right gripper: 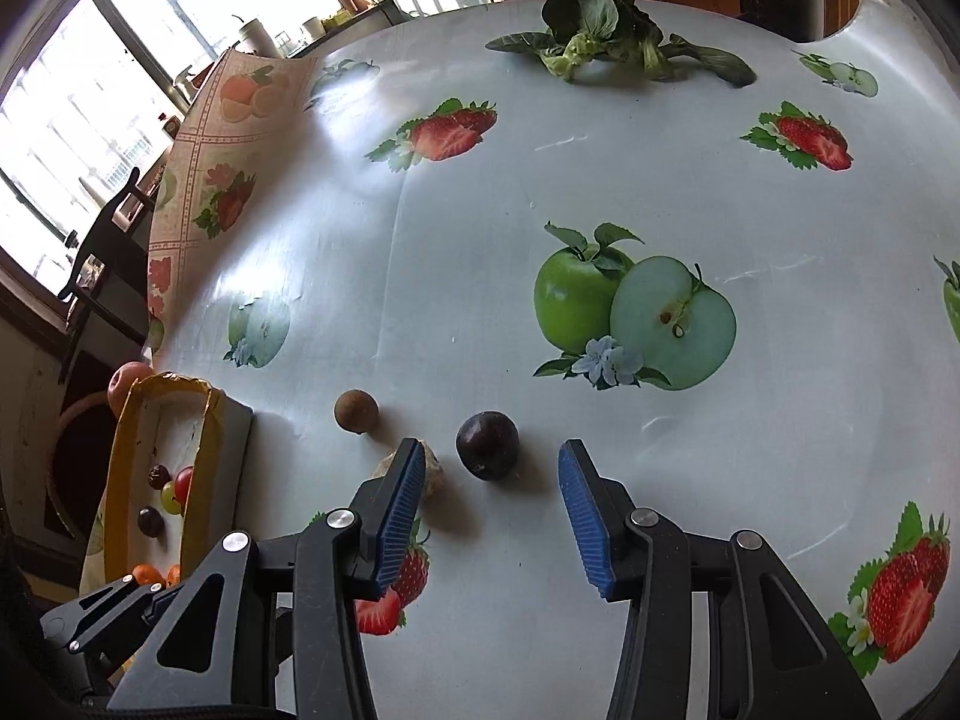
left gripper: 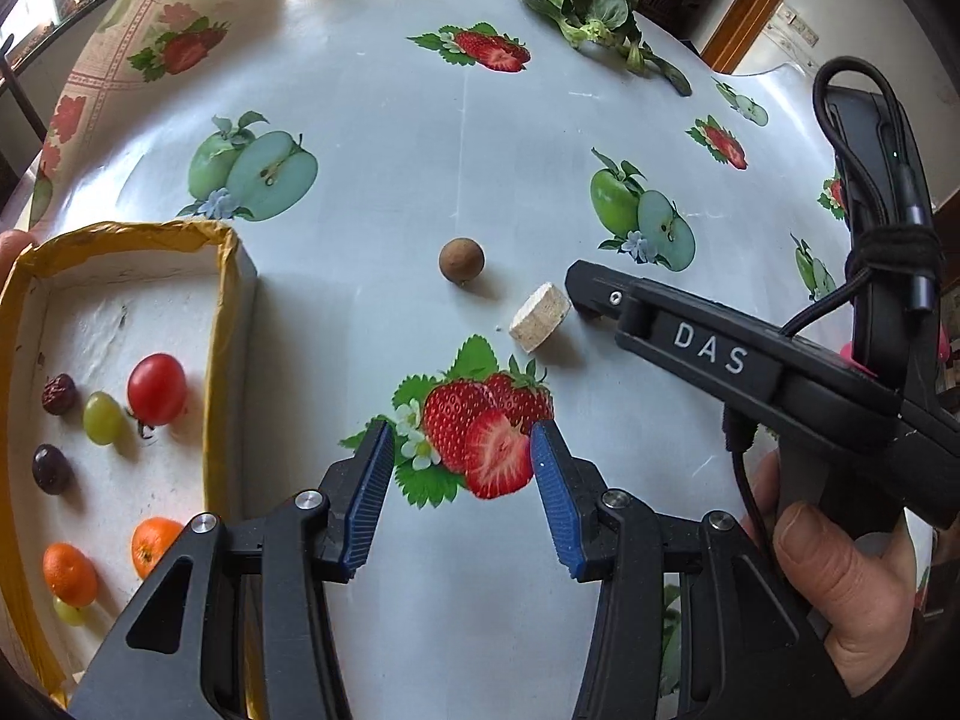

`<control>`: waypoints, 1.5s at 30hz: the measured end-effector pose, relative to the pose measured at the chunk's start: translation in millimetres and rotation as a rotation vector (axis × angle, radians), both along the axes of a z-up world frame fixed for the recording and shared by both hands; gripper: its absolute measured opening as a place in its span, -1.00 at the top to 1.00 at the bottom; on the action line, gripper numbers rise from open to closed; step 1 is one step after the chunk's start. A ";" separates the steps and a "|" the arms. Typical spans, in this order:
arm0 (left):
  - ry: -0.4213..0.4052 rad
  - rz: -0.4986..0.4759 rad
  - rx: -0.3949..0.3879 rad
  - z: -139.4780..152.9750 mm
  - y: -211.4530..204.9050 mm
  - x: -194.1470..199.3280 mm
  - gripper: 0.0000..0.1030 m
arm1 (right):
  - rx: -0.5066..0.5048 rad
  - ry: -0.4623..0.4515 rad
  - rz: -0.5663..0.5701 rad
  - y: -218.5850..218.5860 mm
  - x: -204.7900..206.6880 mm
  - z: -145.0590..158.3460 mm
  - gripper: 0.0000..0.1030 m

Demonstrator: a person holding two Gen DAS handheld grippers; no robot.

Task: Organize fruits
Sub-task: 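Grasp the white cylindrical piece with the left tool while the right tool grasps the dark plum, then carry the white piece in the left tool to the tray while the right tool carries the plum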

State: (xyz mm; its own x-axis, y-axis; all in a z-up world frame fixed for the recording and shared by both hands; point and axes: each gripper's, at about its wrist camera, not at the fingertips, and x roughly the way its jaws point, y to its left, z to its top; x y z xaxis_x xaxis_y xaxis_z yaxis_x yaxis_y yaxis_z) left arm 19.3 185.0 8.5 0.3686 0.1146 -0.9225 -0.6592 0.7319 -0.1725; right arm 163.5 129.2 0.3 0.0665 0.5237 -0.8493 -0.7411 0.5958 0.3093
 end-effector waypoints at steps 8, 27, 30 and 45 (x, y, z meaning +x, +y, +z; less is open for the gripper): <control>0.018 -0.018 -0.025 -23.5 11.7 36.4 0.12 | 0.027 0.014 0.004 -8.7 8.9 -6.6 0.56; 0.056 -0.076 0.088 -5.8 -21.0 31.2 0.70 | 0.116 0.081 -0.092 -90.9 -1.7 25.0 0.57; 0.043 -0.063 0.085 4.6 -27.5 16.5 0.70 | 0.116 0.075 -0.083 -96.4 -12.2 30.9 0.57; 0.012 -0.004 0.135 43.9 -46.6 -45.8 0.70 | 0.101 0.019 0.016 -107.1 -78.9 57.8 0.57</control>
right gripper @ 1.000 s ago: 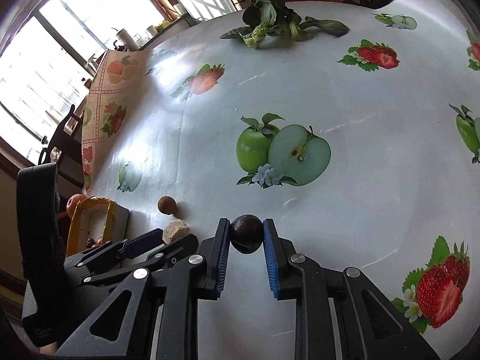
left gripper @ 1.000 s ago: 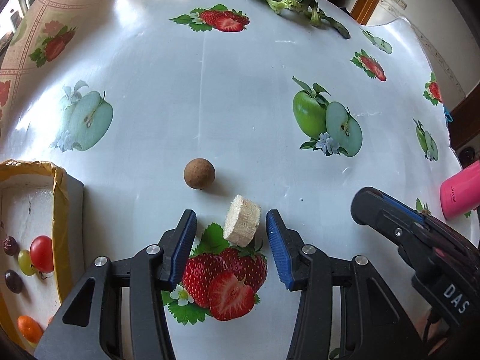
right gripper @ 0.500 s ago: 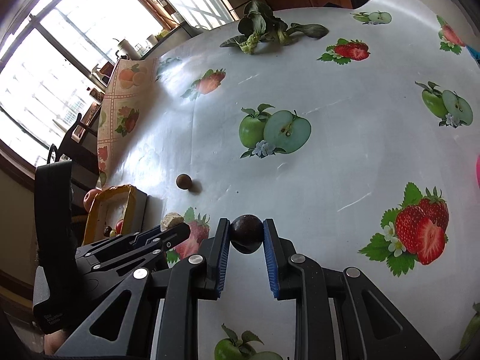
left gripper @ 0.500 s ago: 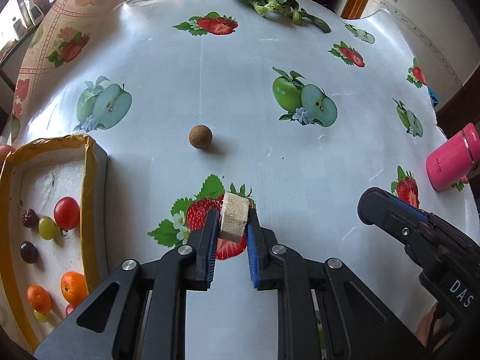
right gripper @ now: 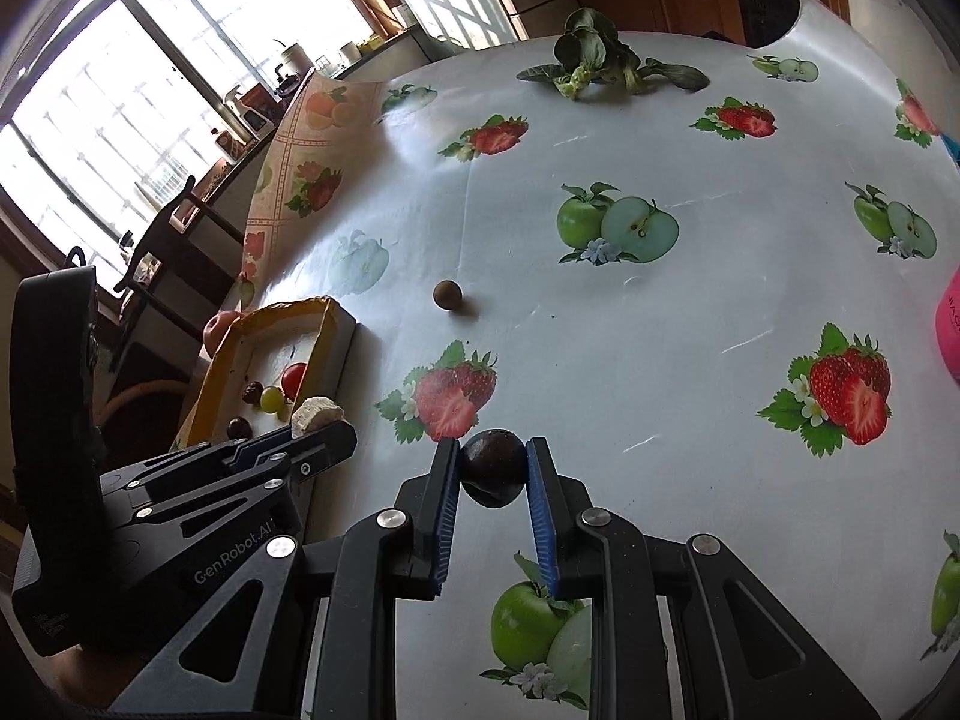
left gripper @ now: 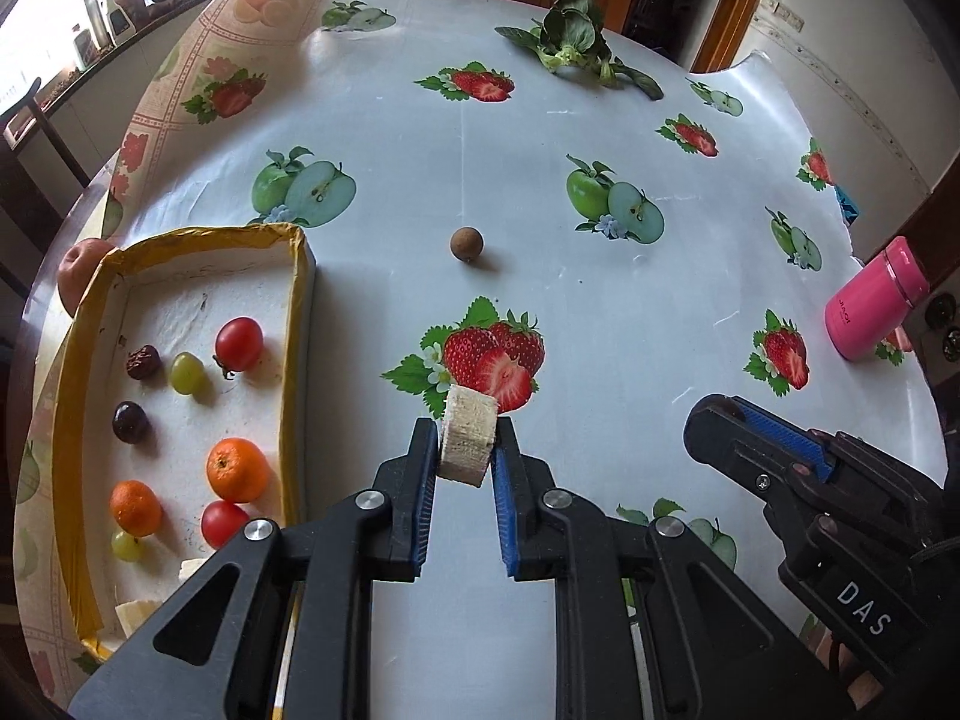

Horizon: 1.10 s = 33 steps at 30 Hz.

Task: Organize fruits
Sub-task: 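Carry the white piece in the left tool to the tray while the right tool carries the plum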

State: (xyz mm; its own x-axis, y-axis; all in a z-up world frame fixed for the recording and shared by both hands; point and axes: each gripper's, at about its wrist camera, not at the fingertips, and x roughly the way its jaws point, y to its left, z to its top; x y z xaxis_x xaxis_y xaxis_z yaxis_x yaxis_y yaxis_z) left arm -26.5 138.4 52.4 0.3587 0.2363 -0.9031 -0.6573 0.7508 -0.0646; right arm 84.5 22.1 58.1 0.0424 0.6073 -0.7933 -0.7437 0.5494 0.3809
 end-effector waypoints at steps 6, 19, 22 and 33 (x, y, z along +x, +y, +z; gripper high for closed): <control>-0.007 0.033 0.014 7.8 0.4 -25.8 0.70 | 0.000 -0.022 0.040 3.1 -21.0 9.0 0.57; -0.006 0.078 0.038 12.6 0.9 -70.5 0.70 | -0.015 -0.049 0.107 6.7 -63.2 14.6 0.57; 0.001 0.095 0.052 12.9 4.8 -80.9 0.70 | -0.021 -0.057 0.122 9.8 -71.0 14.8 0.57; 0.009 0.169 0.061 10.1 27.7 -114.9 0.70 | -0.026 -0.078 0.181 31.3 -93.7 17.9 0.57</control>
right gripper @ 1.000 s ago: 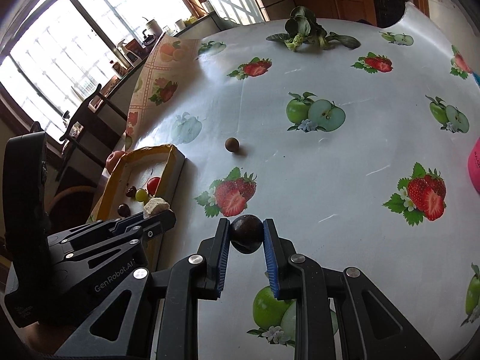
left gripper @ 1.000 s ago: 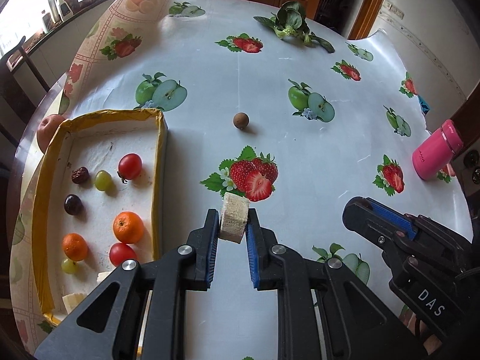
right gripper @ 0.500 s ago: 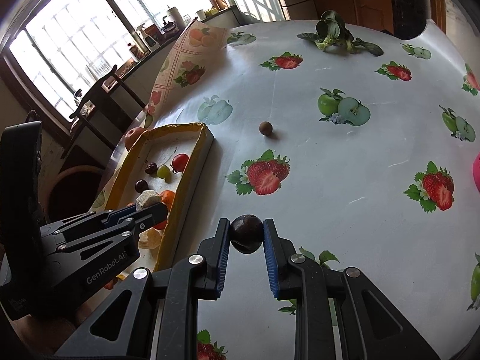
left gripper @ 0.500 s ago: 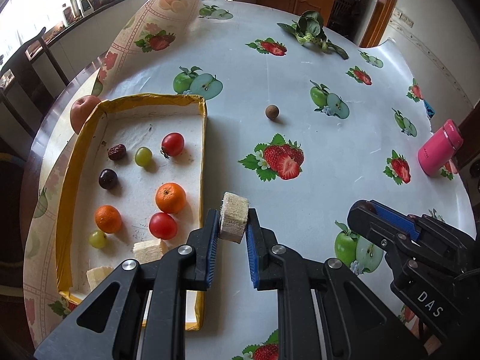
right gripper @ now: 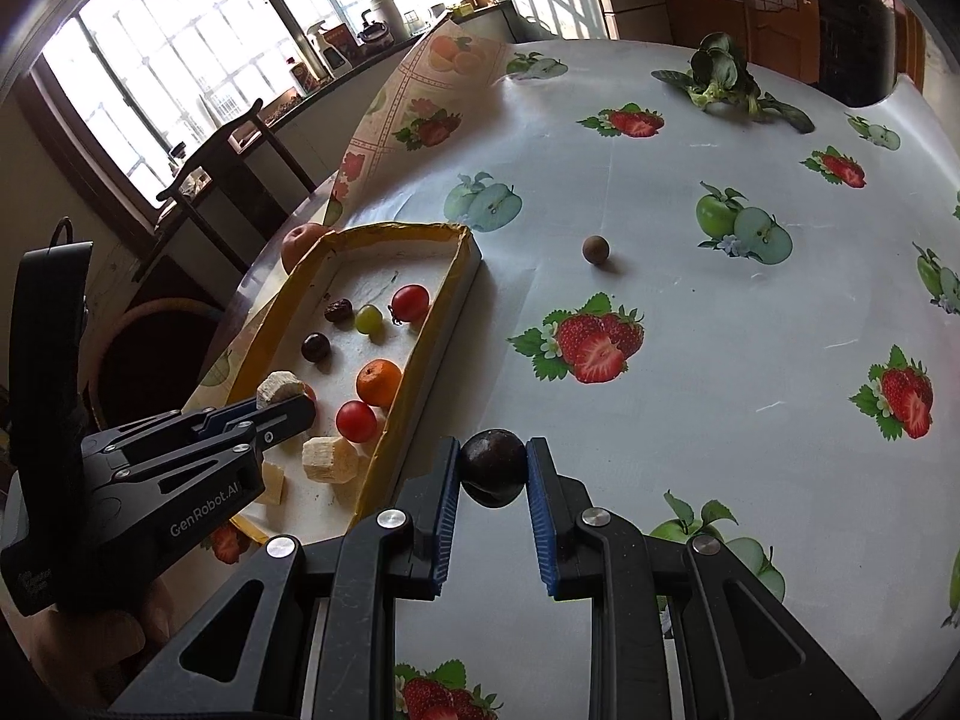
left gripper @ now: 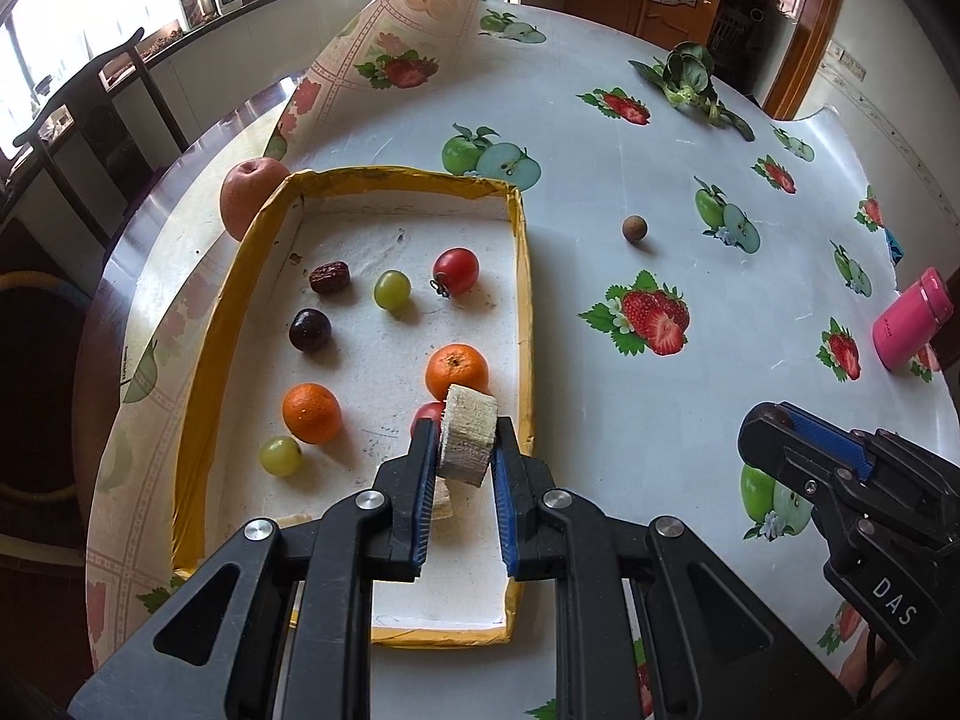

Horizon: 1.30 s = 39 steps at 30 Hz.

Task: Organize fruits
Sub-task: 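Carry the white piece in the left tool to the tray while the right tool carries the plum, then lower the white piece and plum into the tray and open both tools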

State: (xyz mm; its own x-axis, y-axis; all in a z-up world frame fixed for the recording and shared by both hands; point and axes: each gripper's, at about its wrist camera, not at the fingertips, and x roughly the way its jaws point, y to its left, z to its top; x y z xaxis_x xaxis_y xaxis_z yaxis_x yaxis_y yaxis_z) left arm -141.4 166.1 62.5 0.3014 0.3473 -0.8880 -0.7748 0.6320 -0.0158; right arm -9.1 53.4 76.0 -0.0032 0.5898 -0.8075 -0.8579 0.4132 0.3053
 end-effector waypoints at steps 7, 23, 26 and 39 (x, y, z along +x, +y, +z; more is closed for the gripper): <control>0.003 0.036 -0.002 -3.7 13.9 -16.3 0.70 | -0.002 -0.006 0.036 18.7 -12.8 0.8 0.57; -0.057 0.147 -0.124 -22.2 63.2 -52.0 0.70 | 0.016 -0.009 0.122 89.3 -20.3 1.4 0.57; -0.076 0.145 -0.147 -24.9 72.0 -48.4 0.70 | 0.013 -0.019 0.150 115.9 -20.5 -1.9 0.57; -0.045 0.106 -0.194 -49.7 92.0 -10.0 0.70 | -0.060 -0.058 0.215 213.6 -10.8 -42.4 0.56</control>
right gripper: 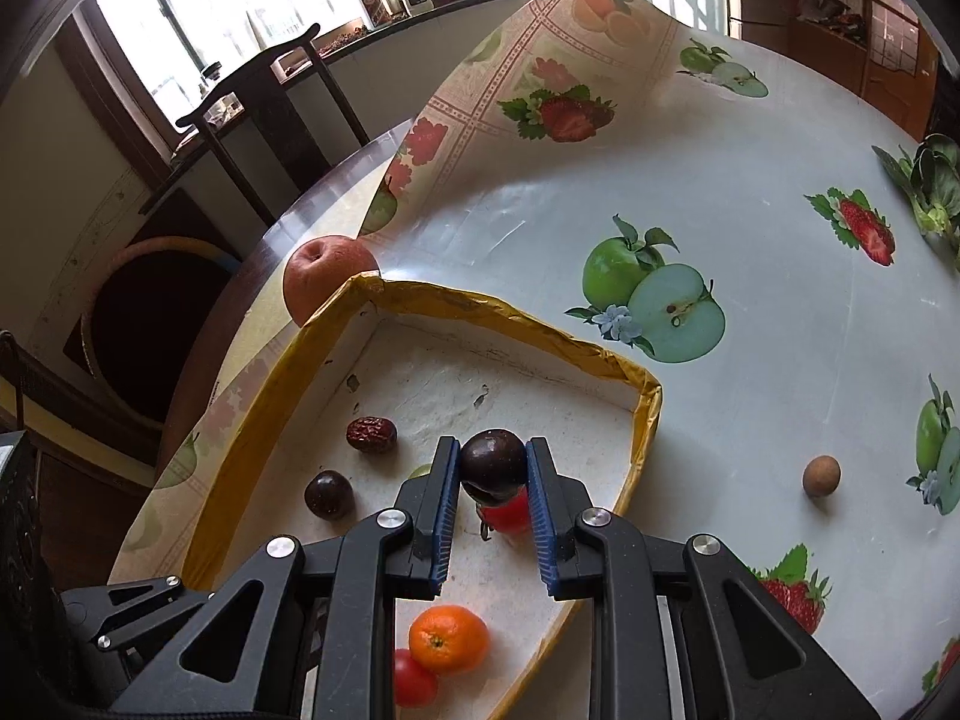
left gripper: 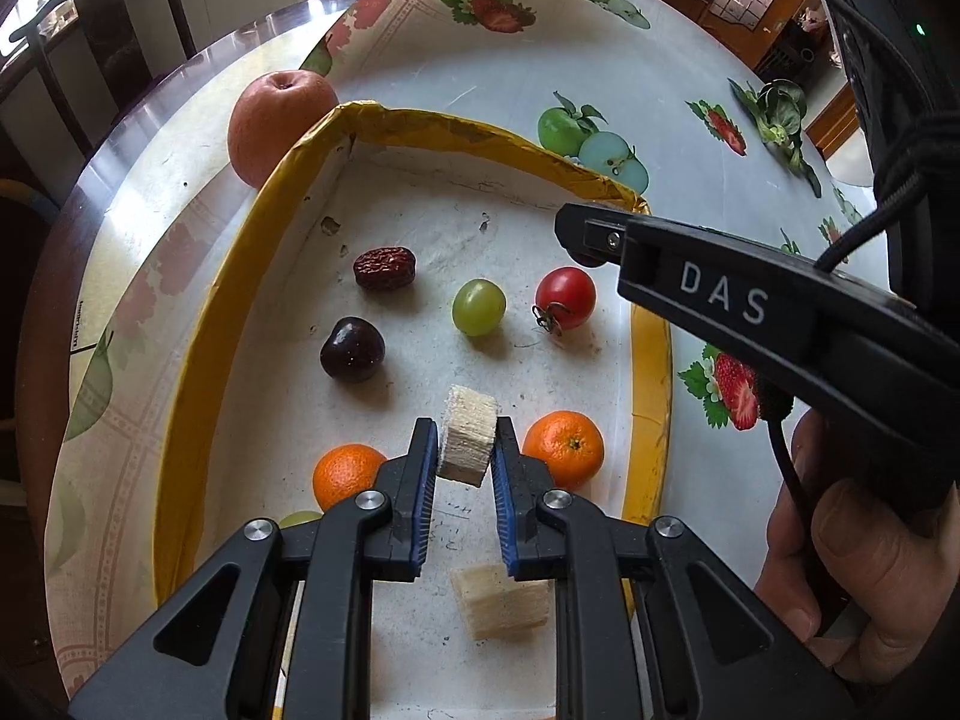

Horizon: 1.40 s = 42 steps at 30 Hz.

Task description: Organize fruits

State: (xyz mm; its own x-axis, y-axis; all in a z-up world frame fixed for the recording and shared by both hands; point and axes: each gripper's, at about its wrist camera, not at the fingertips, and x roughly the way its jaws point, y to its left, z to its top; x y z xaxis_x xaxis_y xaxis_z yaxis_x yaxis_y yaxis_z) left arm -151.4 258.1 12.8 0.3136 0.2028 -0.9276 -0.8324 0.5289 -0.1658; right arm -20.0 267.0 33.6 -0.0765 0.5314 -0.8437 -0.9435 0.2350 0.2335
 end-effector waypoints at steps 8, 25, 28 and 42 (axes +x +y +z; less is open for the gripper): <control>0.027 -0.008 -0.013 -15.4 8.6 9.7 0.70 | -0.025 -0.003 0.006 21.5 7.9 -22.9 0.56; 0.086 -0.017 0.053 -3.0 -5.0 8.9 0.04 | -0.016 0.049 0.027 8.3 13.1 -17.2 0.14; 0.082 -0.025 0.061 3.4 -15.6 0.7 0.04 | 0.000 0.048 0.033 -5.2 10.1 -7.0 0.10; 0.102 -0.069 0.111 20.3 -76.2 -41.0 0.03 | 0.033 -0.007 0.217 -88.9 -34.4 19.7 -0.10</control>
State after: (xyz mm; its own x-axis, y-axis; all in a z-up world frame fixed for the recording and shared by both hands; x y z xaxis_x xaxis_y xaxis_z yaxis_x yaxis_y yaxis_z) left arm -192.4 181.9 33.1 0.2358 0.2869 -0.9285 -0.8029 0.5958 -0.0198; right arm -54.3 178.1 53.3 -0.1863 0.5305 -0.8270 -0.9728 0.0183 0.2309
